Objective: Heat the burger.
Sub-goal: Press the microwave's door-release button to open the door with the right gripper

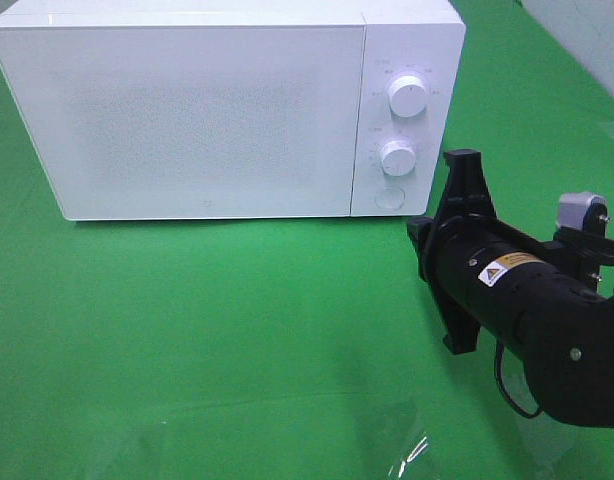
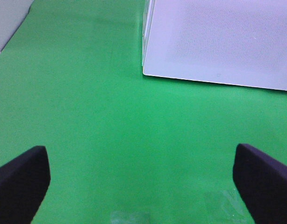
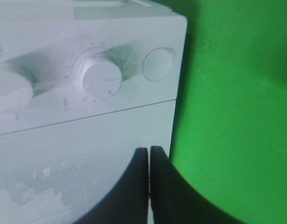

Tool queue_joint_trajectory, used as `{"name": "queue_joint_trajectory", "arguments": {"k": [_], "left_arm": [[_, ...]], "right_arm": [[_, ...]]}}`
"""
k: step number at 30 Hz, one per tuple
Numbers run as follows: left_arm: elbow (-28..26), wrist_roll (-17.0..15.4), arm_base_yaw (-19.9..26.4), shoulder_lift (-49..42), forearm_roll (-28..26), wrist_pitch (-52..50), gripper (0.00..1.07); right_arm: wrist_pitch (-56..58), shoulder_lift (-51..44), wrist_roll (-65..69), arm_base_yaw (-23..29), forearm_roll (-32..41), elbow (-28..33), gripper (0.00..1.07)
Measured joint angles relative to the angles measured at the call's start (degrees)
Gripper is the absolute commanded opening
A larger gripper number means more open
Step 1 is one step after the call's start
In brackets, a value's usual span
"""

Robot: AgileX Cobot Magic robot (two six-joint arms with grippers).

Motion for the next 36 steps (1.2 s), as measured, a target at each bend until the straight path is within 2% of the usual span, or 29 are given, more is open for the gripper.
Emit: {"name": "queue_joint_trajectory", "arguments": {"k": [6, 10, 13, 15, 36], "left_arm": [[0.0, 0.0, 0.0, 0.0, 0.0, 0.0, 0.99], [0.0, 0.0, 0.0, 0.0, 0.0, 0.0, 0.99], [0.0, 0.0, 0.0, 0.0, 0.0, 0.0, 0.99], [0.0, 0.0, 0.0, 0.0, 0.0, 0.0, 0.99], [0.0, 0.0, 0.0, 0.0, 0.0, 0.0, 0.99]], "right_arm": [[1.4, 2.3, 2.1, -3.2, -1.8, -1.3, 0.0], [1.8, 7.3, 6.0, -6.1, -6.9, -6.0, 0.0], [1.9, 8.1, 6.5, -6.6, -7.6, -6.8, 0.0], [3.5, 10.6, 7.4, -8.5, -9.7, -10.0, 0.0], [4.9, 20.1, 8.8, -13.8, -10.5, -21.0, 0.0]]}}
